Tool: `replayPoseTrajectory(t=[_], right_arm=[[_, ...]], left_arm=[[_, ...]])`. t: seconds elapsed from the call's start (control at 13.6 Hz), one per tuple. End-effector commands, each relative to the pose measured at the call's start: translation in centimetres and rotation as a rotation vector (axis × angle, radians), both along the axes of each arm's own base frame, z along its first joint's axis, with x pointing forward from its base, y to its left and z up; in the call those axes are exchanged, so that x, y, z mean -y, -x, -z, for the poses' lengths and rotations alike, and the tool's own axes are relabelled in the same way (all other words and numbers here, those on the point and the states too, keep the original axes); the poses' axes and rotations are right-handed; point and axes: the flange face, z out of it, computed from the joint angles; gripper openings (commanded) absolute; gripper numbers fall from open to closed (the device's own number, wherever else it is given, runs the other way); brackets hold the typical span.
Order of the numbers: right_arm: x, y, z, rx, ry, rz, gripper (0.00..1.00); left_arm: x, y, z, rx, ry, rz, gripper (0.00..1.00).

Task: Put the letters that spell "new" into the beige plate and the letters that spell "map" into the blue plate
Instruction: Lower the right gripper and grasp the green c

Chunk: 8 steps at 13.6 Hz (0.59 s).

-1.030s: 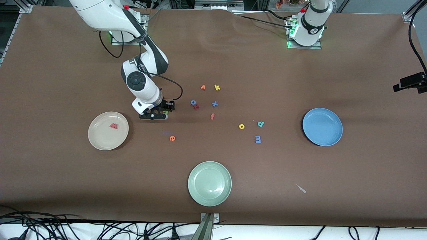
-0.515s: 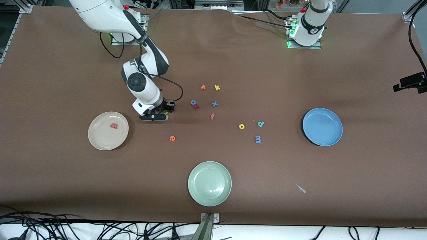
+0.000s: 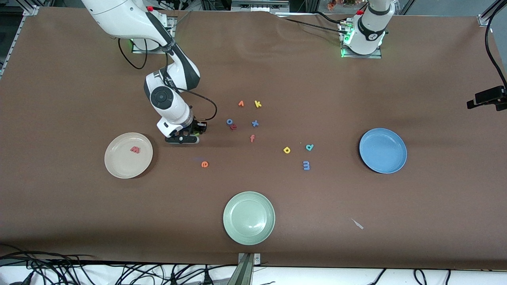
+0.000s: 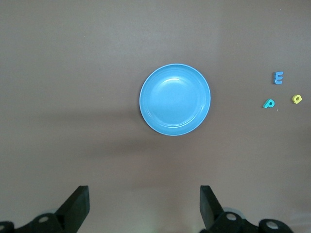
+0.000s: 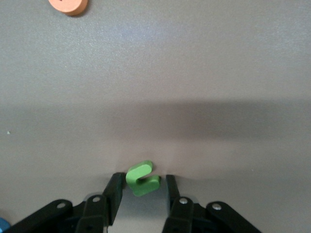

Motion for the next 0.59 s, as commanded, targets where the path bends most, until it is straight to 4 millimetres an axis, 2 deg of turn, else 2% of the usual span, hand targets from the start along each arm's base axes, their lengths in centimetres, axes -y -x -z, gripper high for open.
replayPoseTrajectory(t=[0.0, 0.15, 0.51], right_arm=[[-0.34, -0.15, 0.64, 0.003, 0.005, -0.005, 0.35], [-0.33, -0.15, 0.64, 0.002, 0.005, -0.004, 0.32], [-0.17, -0.24, 0.65, 0.002, 0.004, 0.003, 0.30]], left_arm=[[0.02, 0.27, -0.87, 0.001, -0.027, 0.003, 1.00], [0.01, 0.24, -0.78, -0.001, -0.027, 0.003, 1.00], [0.01, 0.24, -0.78, -0.001, -0.027, 0.003, 1.00]])
